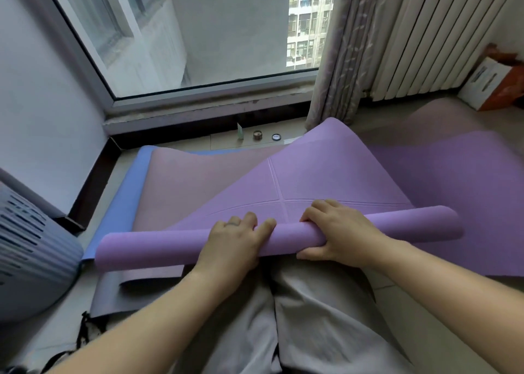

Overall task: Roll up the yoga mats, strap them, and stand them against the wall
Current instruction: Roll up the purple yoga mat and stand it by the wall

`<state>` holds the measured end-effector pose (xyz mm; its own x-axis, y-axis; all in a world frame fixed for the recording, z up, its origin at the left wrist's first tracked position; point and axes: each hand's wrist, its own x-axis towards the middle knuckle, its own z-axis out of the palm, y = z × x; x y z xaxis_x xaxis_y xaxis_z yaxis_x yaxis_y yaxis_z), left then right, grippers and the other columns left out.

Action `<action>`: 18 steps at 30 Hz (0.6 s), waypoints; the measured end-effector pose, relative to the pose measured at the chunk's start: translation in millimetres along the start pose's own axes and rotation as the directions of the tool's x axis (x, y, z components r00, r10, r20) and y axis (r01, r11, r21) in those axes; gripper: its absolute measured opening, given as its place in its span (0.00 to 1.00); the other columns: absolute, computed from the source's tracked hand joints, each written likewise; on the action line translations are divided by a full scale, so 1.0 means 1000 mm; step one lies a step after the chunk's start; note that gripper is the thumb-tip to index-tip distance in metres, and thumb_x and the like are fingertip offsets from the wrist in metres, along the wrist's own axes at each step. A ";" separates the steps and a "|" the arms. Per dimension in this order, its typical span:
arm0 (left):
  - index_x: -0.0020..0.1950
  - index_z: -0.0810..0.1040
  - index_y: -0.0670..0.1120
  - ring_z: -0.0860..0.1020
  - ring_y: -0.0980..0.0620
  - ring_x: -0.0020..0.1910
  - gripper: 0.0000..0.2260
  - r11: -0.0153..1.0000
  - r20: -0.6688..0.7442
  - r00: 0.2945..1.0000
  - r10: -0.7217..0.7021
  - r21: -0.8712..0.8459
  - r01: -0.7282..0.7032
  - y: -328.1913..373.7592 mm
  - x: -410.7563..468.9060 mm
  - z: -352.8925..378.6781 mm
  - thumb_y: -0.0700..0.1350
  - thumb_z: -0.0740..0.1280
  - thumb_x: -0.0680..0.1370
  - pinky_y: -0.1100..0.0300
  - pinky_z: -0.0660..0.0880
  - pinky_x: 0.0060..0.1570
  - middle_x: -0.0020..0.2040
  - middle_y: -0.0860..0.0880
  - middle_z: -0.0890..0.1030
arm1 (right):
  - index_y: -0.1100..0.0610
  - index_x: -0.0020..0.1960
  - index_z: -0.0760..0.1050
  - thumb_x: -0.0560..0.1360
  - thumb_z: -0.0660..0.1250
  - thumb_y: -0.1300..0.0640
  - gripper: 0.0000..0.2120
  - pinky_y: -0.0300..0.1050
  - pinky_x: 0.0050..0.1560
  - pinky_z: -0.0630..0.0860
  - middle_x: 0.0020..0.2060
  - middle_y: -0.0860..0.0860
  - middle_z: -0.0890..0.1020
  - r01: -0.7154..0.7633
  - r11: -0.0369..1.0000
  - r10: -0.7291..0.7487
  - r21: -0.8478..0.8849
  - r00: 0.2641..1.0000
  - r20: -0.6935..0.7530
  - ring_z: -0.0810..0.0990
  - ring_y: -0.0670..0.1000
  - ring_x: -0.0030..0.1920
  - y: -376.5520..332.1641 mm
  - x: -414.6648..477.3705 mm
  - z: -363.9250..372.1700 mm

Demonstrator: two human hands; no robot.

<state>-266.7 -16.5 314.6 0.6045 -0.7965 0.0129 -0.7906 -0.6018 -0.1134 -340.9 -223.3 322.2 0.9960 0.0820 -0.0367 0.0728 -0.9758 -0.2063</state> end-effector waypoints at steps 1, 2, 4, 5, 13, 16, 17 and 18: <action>0.69 0.62 0.53 0.77 0.43 0.47 0.34 1.000 0.020 1.000 -0.011 -0.001 0.011 -0.001 0.002 -0.005 0.47 0.74 0.67 0.52 0.72 0.43 0.55 0.46 0.74 | 0.50 0.57 0.72 0.65 0.69 0.34 0.27 0.46 0.48 0.70 0.51 0.47 0.75 0.017 0.999 -0.019 -0.038 0.998 -0.052 0.72 0.51 0.52 -0.003 -0.002 0.001; 0.72 0.59 0.54 0.75 0.43 0.54 0.32 1.000 0.036 0.999 -0.004 -0.002 0.004 -0.004 0.003 -0.008 0.47 0.70 0.72 0.53 0.70 0.48 0.60 0.47 0.71 | 0.51 0.55 0.73 0.65 0.70 0.37 0.26 0.48 0.47 0.71 0.49 0.49 0.76 0.030 0.997 -0.037 -0.070 0.995 -0.090 0.74 0.53 0.49 -0.007 -0.003 0.001; 0.73 0.56 0.55 0.72 0.45 0.58 0.31 1.000 0.072 0.997 0.009 -0.003 -0.009 -0.006 0.001 -0.019 0.48 0.66 0.74 0.54 0.68 0.51 0.63 0.48 0.68 | 0.52 0.56 0.73 0.66 0.69 0.41 0.23 0.48 0.46 0.70 0.50 0.50 0.76 0.030 0.992 -0.041 -0.122 0.995 -0.089 0.75 0.55 0.50 -0.017 -0.007 -0.010; 0.73 0.56 0.55 0.72 0.45 0.58 0.30 1.000 0.065 0.998 0.021 0.003 -0.021 -0.007 -0.002 -0.028 0.48 0.66 0.74 0.54 0.68 0.51 0.62 0.49 0.68 | 0.52 0.58 0.71 0.68 0.68 0.41 0.23 0.47 0.47 0.69 0.52 0.49 0.76 0.040 0.990 -0.050 -0.137 0.996 -0.072 0.75 0.55 0.51 -0.021 -0.009 -0.018; 0.66 0.61 0.61 0.75 0.48 0.55 0.29 0.937 0.346 0.916 0.204 -0.339 -0.081 -0.003 -0.040 -0.043 0.47 0.69 0.70 0.51 0.73 0.51 0.58 0.55 0.71 | 0.45 0.62 0.62 0.70 0.63 0.31 0.28 0.41 0.53 0.67 0.58 0.41 0.71 0.103 0.994 -0.092 -0.021 0.952 0.291 0.68 0.45 0.58 -0.043 -0.053 -0.043; 0.67 0.63 0.58 0.75 0.47 0.54 0.27 0.938 0.394 0.881 0.263 -0.319 -0.137 0.005 -0.036 -0.039 0.48 0.69 0.71 0.52 0.73 0.50 0.58 0.53 0.72 | 0.46 0.61 0.63 0.68 0.62 0.30 0.29 0.40 0.54 0.67 0.55 0.42 0.72 0.062 0.998 -0.060 -0.002 0.975 0.215 0.68 0.46 0.56 -0.043 -0.068 -0.020; 0.67 0.64 0.58 0.75 0.47 0.54 0.27 0.934 0.408 0.869 0.280 -0.324 -0.149 0.006 -0.035 -0.039 0.48 0.69 0.71 0.52 0.73 0.51 0.58 0.53 0.72 | 0.47 0.59 0.65 0.67 0.61 0.29 0.29 0.41 0.52 0.68 0.53 0.43 0.74 0.063 0.998 -0.061 -0.012 0.986 0.158 0.70 0.47 0.53 -0.043 -0.072 -0.013; 0.67 0.64 0.57 0.74 0.48 0.54 0.27 0.930 0.421 0.857 0.297 -0.331 -0.160 0.007 -0.035 -0.039 0.48 0.69 0.71 0.51 0.73 0.51 0.58 0.53 0.72 | 0.47 0.55 0.67 0.65 0.60 0.29 0.28 0.42 0.48 0.71 0.50 0.43 0.75 0.064 0.998 -0.062 -0.023 0.994 0.090 0.72 0.48 0.49 -0.044 -0.076 -0.006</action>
<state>-296.8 5.0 352.0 0.3242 -0.8369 -0.4410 -0.8647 -0.4512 0.2208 -419.7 -188.1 340.1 0.9808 0.1602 -0.1113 0.1379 -0.9729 -0.1858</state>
